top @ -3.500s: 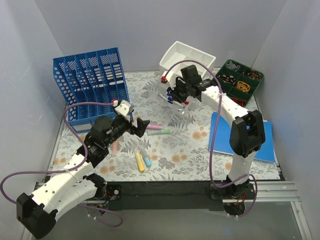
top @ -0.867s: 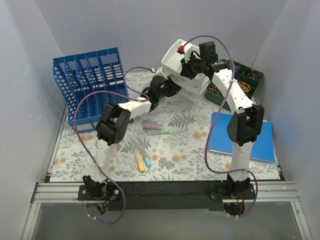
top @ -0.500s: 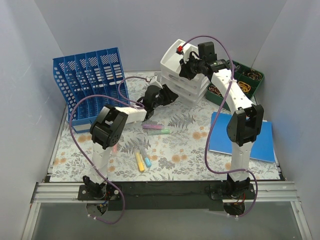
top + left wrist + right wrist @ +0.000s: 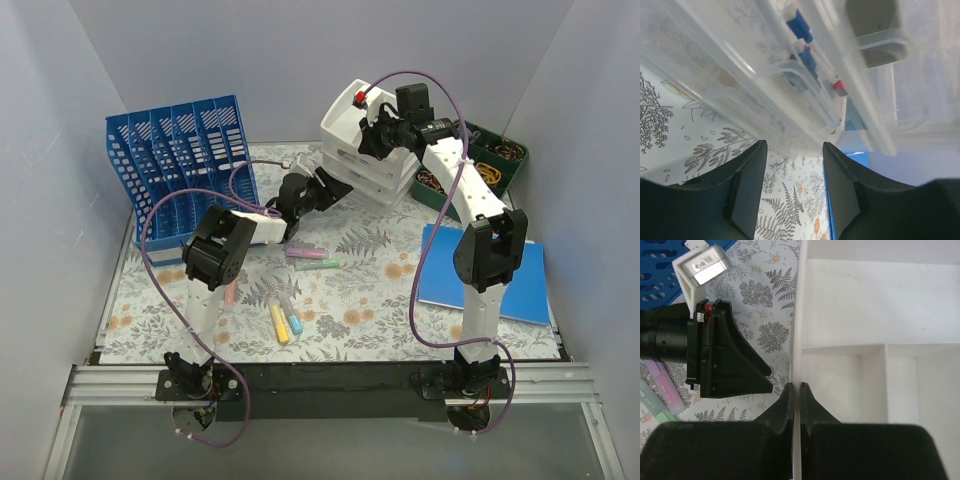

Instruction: Organize the desk

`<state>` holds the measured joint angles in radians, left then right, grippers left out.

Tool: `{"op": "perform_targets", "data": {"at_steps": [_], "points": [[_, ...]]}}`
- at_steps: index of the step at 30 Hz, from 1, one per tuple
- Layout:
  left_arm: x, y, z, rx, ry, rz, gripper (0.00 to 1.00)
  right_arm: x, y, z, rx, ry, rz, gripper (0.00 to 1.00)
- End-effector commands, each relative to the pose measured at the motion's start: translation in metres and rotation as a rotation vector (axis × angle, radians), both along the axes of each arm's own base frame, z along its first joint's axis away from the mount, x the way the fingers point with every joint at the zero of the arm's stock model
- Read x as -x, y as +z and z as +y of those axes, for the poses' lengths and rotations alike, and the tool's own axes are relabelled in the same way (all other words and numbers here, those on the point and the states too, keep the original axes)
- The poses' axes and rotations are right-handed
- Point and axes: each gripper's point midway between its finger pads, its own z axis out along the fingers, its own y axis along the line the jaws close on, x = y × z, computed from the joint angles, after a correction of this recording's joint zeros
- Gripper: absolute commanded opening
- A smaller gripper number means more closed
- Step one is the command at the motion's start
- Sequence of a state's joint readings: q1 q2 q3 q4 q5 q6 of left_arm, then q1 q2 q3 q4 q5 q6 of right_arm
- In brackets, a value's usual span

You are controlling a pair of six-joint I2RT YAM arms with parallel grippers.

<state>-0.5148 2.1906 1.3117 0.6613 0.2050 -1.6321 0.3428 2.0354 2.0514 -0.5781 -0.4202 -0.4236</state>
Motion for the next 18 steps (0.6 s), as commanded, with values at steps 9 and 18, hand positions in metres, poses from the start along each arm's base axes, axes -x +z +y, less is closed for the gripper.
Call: {"op": "perform_targets", "data": {"at_steps": [9,18], "points": [[-0.009,0.003,-0.017,0.171,-0.037,-0.032,0.53,0.020,-0.010,0.008,-0.004,0.038,0.086,0.01],[-0.019,-0.009,-0.017,0.242,0.004,-0.023,0.54,0.021,-0.009,0.009,-0.013,0.043,0.088,0.01]]}}
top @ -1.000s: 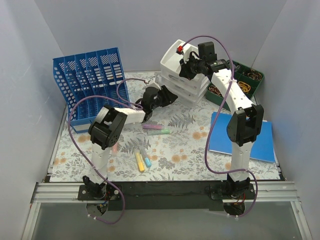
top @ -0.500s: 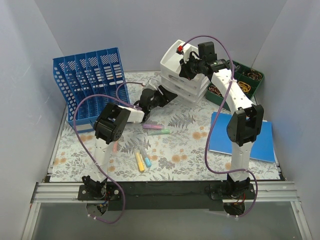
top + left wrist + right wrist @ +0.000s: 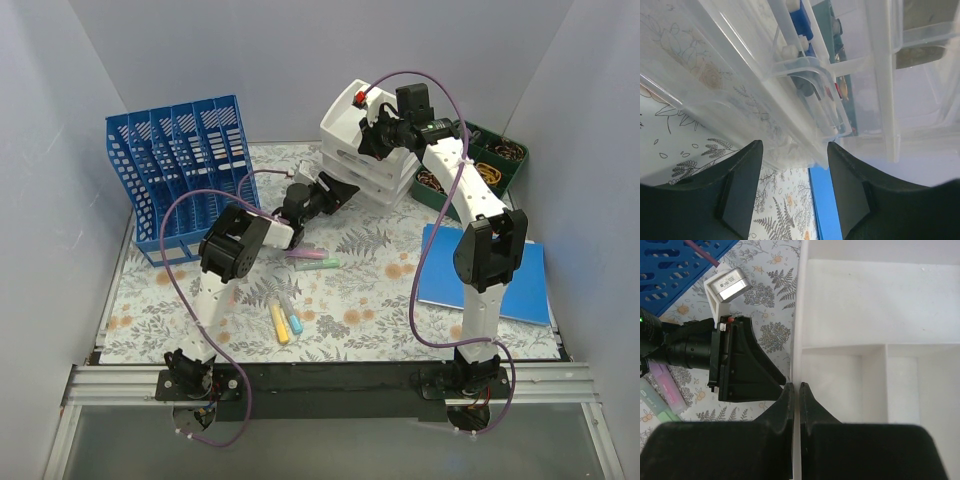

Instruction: Organize the desk

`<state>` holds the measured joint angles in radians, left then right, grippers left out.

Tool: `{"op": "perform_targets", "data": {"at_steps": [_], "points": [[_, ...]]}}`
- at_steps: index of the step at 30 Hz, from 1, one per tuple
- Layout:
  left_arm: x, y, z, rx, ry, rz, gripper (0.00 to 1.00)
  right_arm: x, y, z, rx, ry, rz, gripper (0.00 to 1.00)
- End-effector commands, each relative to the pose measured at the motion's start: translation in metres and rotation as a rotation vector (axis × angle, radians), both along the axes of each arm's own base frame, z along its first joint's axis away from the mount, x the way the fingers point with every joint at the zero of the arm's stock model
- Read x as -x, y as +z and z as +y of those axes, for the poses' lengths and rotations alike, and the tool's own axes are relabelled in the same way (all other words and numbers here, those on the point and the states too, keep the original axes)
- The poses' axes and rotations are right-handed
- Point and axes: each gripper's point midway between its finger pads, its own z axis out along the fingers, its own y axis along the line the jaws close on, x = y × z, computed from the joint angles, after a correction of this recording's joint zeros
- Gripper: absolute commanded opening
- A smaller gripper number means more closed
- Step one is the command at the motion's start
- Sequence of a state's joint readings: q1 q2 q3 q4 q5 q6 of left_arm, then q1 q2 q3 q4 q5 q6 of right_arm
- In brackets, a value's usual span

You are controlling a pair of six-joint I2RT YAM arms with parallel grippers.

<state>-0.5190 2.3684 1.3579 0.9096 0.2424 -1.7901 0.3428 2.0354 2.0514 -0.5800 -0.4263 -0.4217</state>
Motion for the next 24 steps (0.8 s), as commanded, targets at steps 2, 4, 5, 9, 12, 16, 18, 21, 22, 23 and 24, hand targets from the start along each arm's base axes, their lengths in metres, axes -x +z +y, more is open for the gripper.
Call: {"op": "perform_targets", "data": {"at_steps": [2,4,5,9,12,16,18,21,22,23,24], "points": [[-0.011,0.009,0.001,0.074,0.037,-0.020,0.54,0.020,-0.008,0.009,-0.010,0.040,0.084,0.01],[-0.011,0.008,0.001,0.079,0.037,-0.022,0.54,0.020,-0.009,0.009,-0.011,0.041,0.087,0.01],[-0.011,0.005,0.001,0.080,0.039,-0.015,0.55,0.019,-0.008,0.009,-0.013,0.040,0.084,0.01],[-0.014,0.000,0.002,0.079,0.048,-0.004,0.58,0.019,-0.009,0.009,-0.012,0.042,0.086,0.01],[-0.018,-0.001,0.001,0.093,0.056,-0.002,0.60,0.020,-0.010,0.010,-0.013,0.043,0.092,0.01],[-0.024,-0.004,-0.002,0.123,0.065,0.009,0.60,0.021,-0.011,0.009,-0.015,0.043,0.097,0.01],[-0.027,-0.002,-0.001,0.140,0.074,0.013,0.59,0.021,-0.011,0.009,-0.015,0.041,0.098,0.01],[-0.029,-0.003,-0.002,0.143,0.079,0.015,0.60,0.021,-0.008,0.009,-0.020,0.042,0.097,0.01],[-0.030,-0.003,-0.002,0.145,0.085,0.008,0.60,0.022,-0.009,0.010,-0.021,0.043,0.099,0.01],[-0.031,-0.003,0.000,0.145,0.091,0.008,0.60,0.022,-0.010,0.011,-0.024,0.044,0.104,0.01],[-0.031,-0.002,-0.001,0.148,0.090,0.003,0.60,0.022,-0.009,0.011,-0.026,0.045,0.104,0.01]]}}
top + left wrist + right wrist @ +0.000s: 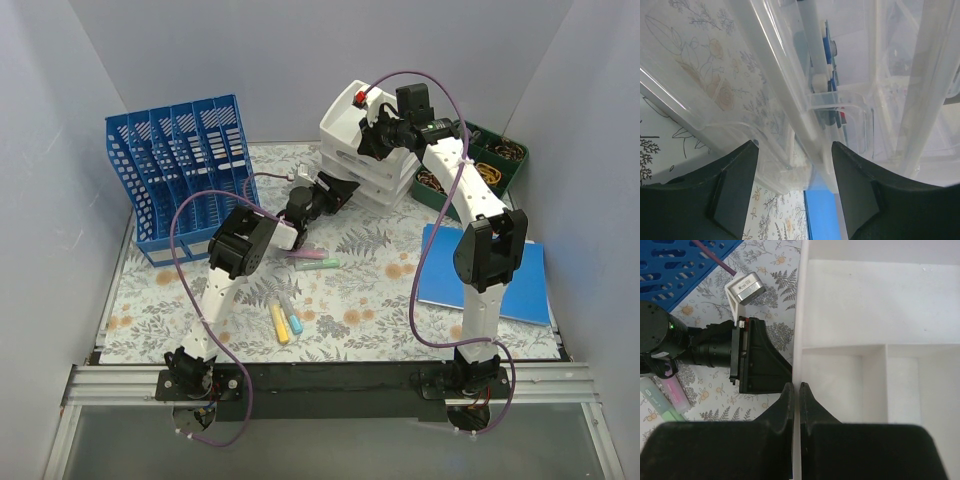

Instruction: Organize the desk

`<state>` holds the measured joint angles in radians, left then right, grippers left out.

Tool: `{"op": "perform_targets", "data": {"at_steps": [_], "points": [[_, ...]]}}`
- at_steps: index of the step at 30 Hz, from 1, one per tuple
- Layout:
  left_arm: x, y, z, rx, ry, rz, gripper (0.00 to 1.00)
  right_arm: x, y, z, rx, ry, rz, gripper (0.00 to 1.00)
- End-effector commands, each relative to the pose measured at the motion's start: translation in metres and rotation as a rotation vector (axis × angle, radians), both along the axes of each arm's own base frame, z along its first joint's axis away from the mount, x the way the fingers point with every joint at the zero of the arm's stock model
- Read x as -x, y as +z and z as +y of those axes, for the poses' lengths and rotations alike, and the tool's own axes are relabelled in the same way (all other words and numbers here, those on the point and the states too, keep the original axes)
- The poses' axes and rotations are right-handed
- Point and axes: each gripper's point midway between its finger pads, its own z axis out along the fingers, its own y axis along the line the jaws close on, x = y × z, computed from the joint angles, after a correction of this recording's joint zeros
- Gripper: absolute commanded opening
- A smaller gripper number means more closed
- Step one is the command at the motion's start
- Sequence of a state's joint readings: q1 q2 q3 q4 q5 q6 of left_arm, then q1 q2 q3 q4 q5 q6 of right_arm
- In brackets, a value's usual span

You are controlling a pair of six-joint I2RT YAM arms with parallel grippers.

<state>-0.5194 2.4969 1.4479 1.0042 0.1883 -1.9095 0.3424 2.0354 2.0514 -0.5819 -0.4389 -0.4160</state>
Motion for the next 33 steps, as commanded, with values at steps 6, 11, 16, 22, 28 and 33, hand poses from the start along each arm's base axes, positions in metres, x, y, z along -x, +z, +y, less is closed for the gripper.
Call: {"op": "perform_targets", "data": {"at_steps": [6,11,16,22,28,33], "points": [[-0.012,0.023,0.003,0.060,0.043,-0.073,0.59,0.021,-0.010,0.011,-0.024,0.035,0.108,0.01],[-0.007,0.041,0.007,0.102,0.048,-0.164,0.43,0.020,-0.013,0.010,-0.021,0.028,0.114,0.01],[0.001,0.058,0.013,0.137,0.058,-0.222,0.33,0.014,-0.016,0.005,-0.001,-0.004,0.105,0.01],[0.008,0.072,0.017,0.147,0.056,-0.257,0.32,0.004,-0.020,-0.005,0.012,-0.049,0.112,0.01],[0.013,0.082,0.019,0.152,0.049,-0.270,0.35,-0.005,-0.026,-0.017,0.027,-0.094,0.117,0.01],[0.018,0.091,0.021,0.163,0.048,-0.289,0.37,-0.009,-0.031,-0.023,0.039,-0.116,0.124,0.01]]}}
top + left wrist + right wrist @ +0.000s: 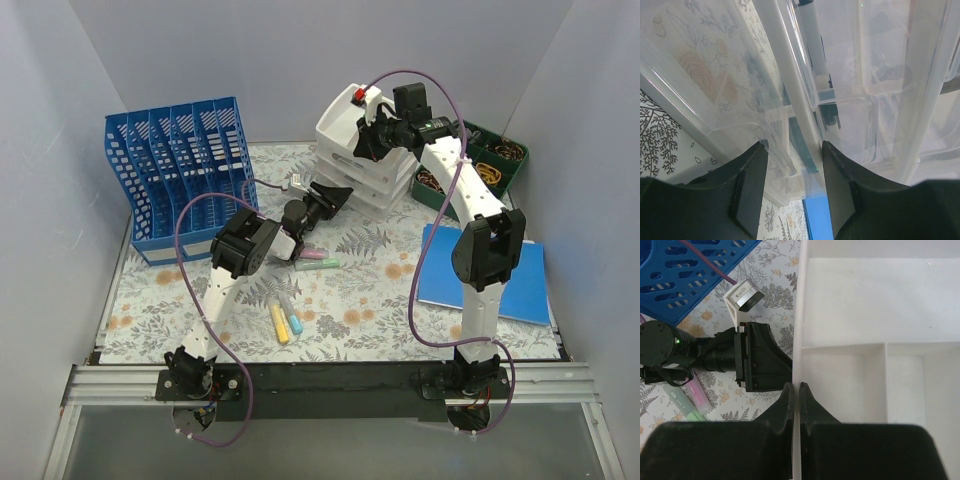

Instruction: Organize the desk

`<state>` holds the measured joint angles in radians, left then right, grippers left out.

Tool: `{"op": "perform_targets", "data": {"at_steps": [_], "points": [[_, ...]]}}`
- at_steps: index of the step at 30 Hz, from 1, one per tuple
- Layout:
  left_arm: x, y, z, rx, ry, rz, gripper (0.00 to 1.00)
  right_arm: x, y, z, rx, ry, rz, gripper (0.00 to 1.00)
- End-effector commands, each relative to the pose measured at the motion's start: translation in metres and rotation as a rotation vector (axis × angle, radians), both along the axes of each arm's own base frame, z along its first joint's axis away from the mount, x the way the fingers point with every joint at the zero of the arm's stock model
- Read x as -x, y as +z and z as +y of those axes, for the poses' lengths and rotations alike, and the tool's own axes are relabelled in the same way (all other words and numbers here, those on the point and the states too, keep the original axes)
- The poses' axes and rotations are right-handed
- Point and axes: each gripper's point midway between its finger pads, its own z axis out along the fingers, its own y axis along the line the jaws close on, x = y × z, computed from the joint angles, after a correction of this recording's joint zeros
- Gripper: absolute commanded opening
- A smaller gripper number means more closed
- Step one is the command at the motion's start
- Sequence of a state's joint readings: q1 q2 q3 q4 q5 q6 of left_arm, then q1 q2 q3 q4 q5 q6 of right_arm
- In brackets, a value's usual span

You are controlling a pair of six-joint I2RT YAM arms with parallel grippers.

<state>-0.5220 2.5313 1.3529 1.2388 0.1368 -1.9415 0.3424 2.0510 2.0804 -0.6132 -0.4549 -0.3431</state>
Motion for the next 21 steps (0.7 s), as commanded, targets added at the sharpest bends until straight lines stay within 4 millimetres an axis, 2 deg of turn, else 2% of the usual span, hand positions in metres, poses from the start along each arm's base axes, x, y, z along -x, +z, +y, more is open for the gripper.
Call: {"op": "perform_targets", "data": {"at_steps": [1,13,21], "points": [[0.008,0.094,0.008,0.084,0.005,-0.228,0.38,-0.015,-0.033,-0.029,0.085,-0.094,0.059,0.01],[0.019,0.121,0.010,0.096,-0.010,-0.284,0.40,-0.025,-0.046,-0.042,0.125,-0.142,0.073,0.01],[0.024,0.122,0.014,0.121,-0.014,-0.287,0.43,-0.027,-0.049,-0.045,0.130,-0.148,0.076,0.01]]}}
